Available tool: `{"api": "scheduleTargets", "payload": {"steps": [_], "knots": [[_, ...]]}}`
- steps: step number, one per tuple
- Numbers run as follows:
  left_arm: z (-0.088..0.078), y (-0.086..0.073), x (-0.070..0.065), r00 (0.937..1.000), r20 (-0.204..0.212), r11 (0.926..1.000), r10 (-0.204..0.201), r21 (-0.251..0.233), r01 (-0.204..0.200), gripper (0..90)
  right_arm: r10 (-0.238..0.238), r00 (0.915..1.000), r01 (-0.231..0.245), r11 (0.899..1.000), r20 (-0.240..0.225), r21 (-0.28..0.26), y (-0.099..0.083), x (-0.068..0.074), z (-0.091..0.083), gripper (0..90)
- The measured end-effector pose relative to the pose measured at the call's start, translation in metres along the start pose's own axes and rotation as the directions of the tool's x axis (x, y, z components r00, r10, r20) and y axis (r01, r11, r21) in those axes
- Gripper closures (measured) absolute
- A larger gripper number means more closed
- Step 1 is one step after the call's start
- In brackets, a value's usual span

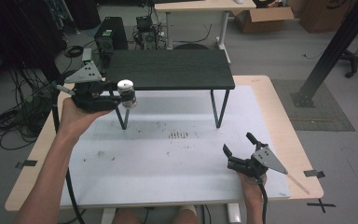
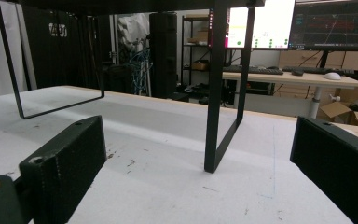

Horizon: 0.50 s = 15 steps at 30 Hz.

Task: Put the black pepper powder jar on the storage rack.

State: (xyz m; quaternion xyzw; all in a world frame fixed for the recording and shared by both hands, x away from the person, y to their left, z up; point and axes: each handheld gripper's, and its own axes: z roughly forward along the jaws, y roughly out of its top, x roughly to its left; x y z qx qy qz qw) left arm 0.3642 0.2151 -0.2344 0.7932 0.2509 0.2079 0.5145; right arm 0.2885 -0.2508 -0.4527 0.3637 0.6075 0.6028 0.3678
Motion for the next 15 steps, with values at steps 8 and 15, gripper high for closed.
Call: {"api": "scheduleTargets", "payload": {"steps": [8,15], "knots": [[0.009,0.016,0.009,0.9999,-0.001,0.9997,0.014,0.018,-0.014,49.5,-0.001,1.0000,0.001,1.000,0.000,-0.001,0.000,0.000,0.000,3.3],[0.021,0.036,0.017,0.9998,0.002,0.9996,0.022,0.018,-0.022,49.5,-0.002,1.0000,0.002,1.000,-0.001,-0.001,0.000,0.000,0.000,3.3]]}}
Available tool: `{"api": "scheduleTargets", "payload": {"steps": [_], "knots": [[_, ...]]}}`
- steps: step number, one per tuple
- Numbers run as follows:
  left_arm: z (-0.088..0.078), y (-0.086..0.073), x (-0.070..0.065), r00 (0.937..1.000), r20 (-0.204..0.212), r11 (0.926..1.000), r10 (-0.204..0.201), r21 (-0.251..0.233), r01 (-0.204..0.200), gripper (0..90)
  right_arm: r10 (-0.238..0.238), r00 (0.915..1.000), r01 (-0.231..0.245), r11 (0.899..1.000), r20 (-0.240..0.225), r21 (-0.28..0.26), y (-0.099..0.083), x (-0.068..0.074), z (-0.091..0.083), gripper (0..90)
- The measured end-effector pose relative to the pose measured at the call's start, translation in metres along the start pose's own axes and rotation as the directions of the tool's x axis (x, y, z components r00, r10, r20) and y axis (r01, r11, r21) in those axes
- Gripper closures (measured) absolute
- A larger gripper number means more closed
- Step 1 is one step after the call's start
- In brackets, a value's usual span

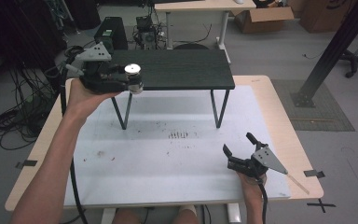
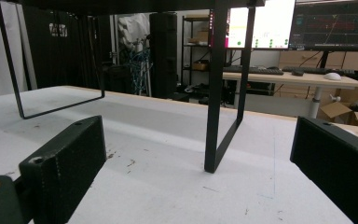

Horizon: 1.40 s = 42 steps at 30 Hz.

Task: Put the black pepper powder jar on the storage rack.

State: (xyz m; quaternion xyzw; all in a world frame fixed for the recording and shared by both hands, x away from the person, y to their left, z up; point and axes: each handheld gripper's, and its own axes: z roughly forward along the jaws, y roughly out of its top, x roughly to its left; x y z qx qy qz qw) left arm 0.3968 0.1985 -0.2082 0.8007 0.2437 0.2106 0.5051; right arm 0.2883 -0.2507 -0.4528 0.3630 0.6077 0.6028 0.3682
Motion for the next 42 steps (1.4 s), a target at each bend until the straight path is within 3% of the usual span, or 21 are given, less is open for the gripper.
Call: {"api": "scheduleTargets", "payload": {"steps": [11,23,33,42], "knots": [[0.025,0.019,0.015,0.9998,0.007,0.9998,-0.017,0.005,0.017,49.5,0.000,1.0000,0.000,1.000,-0.001,0.000,0.000,0.000,0.000,3.3],[0.056,0.014,0.034,0.9962,-0.020,0.9964,-0.085,0.003,0.085,49.5,-0.002,1.0000,0.002,1.000,0.000,0.000,0.000,0.000,0.000,3.4],[0.067,0.011,0.036,0.9952,-0.044,0.9959,-0.087,0.019,0.088,49.5,-0.002,1.0000,0.002,1.000,-0.001,0.000,0.000,0.000,0.000,3.3],[0.068,0.009,0.039,0.9928,-0.032,0.9933,-0.116,0.004,0.116,49.4,-0.003,1.0000,0.003,1.000,-0.001,0.001,0.000,0.000,0.000,3.3]]}}
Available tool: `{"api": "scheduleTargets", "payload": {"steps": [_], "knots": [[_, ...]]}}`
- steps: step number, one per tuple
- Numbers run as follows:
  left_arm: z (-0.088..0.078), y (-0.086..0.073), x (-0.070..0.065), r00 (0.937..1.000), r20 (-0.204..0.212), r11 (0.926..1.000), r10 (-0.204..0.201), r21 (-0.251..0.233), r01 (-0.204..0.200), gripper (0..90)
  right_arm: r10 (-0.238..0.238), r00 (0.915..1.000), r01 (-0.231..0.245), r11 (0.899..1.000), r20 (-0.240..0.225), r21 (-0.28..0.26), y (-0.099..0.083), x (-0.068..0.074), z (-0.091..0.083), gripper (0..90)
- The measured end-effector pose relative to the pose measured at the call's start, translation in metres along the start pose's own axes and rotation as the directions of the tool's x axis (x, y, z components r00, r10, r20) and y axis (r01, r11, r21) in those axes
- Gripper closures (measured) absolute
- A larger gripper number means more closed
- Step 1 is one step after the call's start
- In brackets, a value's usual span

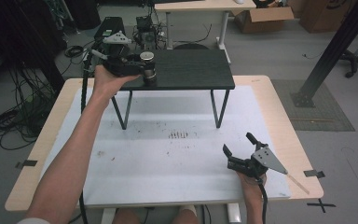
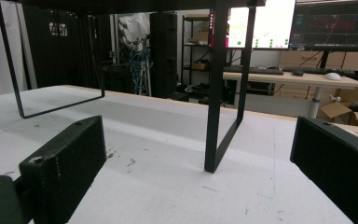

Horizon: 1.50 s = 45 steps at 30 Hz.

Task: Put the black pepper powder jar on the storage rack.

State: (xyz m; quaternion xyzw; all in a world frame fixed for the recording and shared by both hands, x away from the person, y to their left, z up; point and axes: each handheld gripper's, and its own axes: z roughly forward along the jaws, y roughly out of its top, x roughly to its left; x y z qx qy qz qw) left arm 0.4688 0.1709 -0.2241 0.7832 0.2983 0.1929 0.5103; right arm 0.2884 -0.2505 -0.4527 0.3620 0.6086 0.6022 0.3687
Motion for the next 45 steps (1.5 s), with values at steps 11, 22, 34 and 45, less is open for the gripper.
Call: {"api": "scheduleTargets", "payload": {"steps": [11,22,34,45], "knots": [[0.0000,-0.0003,-0.0005,1.0000,-0.002,1.0000,-0.001,-0.003,0.001,49.3,-0.001,1.0000,0.001,1.000,0.000,0.000,0.0000,0.0001,0.0000,3.4],[0.0001,-0.0005,-0.0003,1.0000,-0.001,1.0000,0.001,-0.004,-0.001,49.2,-0.001,1.0000,0.001,1.000,-0.001,-0.001,0.0000,0.0001,-0.0001,3.4],[-0.0009,0.0001,-0.0015,1.0000,-0.001,0.9998,0.005,-0.019,-0.005,44.7,-0.001,1.0000,0.001,1.000,-0.001,0.000,0.0000,0.0000,0.0001,3.4],[-0.0001,-0.0002,-0.0040,0.9992,-0.040,0.9996,0.006,-0.027,-0.008,9.1,-0.003,1.0000,0.003,1.000,-0.001,0.002,0.0001,0.0002,0.0001,3.4]]}}
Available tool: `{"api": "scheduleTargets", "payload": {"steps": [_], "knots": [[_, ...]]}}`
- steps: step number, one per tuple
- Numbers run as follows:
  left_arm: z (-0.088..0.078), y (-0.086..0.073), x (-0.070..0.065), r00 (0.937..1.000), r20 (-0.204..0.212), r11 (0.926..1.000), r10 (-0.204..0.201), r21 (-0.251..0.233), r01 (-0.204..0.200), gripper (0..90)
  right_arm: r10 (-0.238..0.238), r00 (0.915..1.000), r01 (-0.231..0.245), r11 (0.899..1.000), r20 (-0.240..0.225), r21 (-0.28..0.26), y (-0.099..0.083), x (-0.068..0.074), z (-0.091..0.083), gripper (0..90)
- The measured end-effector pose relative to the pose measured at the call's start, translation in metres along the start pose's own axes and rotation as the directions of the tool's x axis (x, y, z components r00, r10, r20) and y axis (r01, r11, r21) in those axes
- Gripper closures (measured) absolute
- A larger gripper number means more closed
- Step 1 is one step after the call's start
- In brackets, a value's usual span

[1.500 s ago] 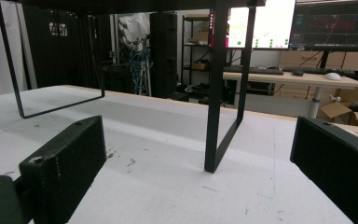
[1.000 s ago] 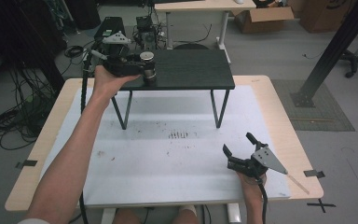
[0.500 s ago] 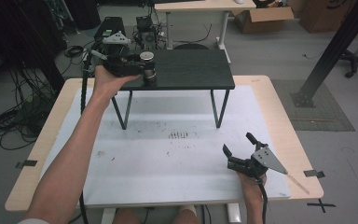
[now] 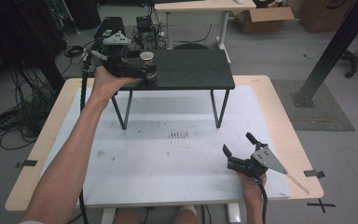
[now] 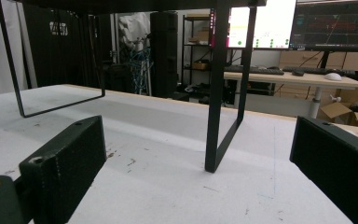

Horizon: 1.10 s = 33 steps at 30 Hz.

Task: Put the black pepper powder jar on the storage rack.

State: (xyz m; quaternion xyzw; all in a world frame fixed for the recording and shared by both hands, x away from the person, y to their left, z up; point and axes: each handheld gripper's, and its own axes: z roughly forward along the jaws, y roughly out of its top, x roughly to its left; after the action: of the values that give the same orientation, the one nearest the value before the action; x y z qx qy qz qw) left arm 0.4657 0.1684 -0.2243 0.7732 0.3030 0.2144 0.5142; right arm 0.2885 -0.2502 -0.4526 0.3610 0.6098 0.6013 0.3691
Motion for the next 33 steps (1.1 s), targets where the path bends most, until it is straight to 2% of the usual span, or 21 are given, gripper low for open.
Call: {"api": "scheduleTargets", "payload": {"steps": [3,14,22,26,33], "knots": [[-0.001,0.001,-0.002,0.9999,-0.010,0.9999,-0.010,-0.010,0.010,0.2,0.000,1.0000,0.000,1.000,0.000,-0.001,0.000,0.000,0.000,3.3],[-0.005,0.003,-0.006,0.9999,-0.001,0.9999,0.012,-0.002,-0.012,0.2,0.000,1.0000,0.000,1.000,0.000,-0.001,0.000,0.000,0.000,3.4],[-0.008,0.003,-0.007,0.9999,-0.009,0.9999,0.010,0.001,-0.010,0.4,0.001,1.0000,-0.001,1.000,-0.003,0.001,0.000,0.000,0.000,3.4],[-0.015,0.002,-0.006,1.0000,-0.003,0.9997,-0.002,-0.023,0.002,0.6,-0.002,1.0000,0.002,1.000,-0.003,0.004,0.000,0.000,0.000,3.5],[-0.027,-0.003,-0.006,0.9999,-0.014,0.9995,-0.003,-0.030,0.002,1.3,0.000,1.0000,0.000,1.000,-0.002,0.003,0.000,0.000,0.000,3.6]]}}
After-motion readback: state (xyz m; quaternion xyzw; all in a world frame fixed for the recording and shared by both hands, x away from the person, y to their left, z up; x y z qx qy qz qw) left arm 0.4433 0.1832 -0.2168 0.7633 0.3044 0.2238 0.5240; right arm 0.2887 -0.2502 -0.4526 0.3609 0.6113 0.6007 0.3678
